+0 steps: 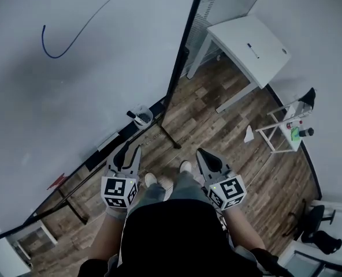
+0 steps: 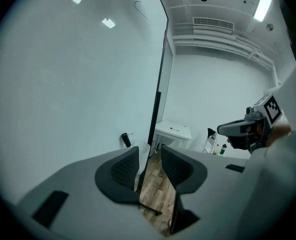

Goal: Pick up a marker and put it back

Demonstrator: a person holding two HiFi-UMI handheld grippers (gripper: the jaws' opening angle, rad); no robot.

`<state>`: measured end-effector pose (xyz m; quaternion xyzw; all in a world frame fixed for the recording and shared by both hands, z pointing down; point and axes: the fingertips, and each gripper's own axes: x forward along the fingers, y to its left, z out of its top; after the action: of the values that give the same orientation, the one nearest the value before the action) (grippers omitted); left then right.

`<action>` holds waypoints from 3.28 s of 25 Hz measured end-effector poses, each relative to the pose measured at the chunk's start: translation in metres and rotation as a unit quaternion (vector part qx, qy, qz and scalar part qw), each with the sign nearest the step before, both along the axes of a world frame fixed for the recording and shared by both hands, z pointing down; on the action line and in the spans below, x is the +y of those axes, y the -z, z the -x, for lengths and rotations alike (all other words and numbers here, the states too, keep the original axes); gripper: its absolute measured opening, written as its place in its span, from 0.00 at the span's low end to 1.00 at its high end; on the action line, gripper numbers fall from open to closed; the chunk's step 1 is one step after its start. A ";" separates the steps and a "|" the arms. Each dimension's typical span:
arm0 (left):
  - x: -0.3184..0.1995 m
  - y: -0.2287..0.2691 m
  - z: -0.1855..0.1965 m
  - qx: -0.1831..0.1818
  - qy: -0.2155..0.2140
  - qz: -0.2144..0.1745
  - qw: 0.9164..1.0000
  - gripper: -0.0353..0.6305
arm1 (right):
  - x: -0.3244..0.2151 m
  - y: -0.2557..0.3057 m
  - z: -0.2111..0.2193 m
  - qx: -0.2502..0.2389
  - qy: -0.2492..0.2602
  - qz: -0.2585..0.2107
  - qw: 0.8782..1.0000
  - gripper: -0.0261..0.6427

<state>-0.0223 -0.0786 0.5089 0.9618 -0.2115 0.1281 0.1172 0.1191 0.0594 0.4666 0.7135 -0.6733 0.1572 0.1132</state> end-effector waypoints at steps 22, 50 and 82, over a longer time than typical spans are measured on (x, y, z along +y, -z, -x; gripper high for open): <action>-0.075 -0.038 -0.048 -0.027 0.148 0.051 0.987 0.28 | -0.124 -0.003 -0.058 0.000 0.171 0.017 0.985 0.08; -0.098 -0.052 -0.061 -0.011 0.269 0.078 0.960 0.18 | -0.133 -0.009 -0.111 -0.003 0.230 0.021 0.973 0.08; -0.055 0.047 0.095 0.044 0.354 -0.016 0.934 0.17 | -0.170 0.009 0.037 -0.031 0.347 -0.011 0.937 0.08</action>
<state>-0.1174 -0.1340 0.4618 0.8308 -0.5353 0.0326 0.1486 0.0821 -0.1103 0.4580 0.4319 -0.8837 0.1226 0.1322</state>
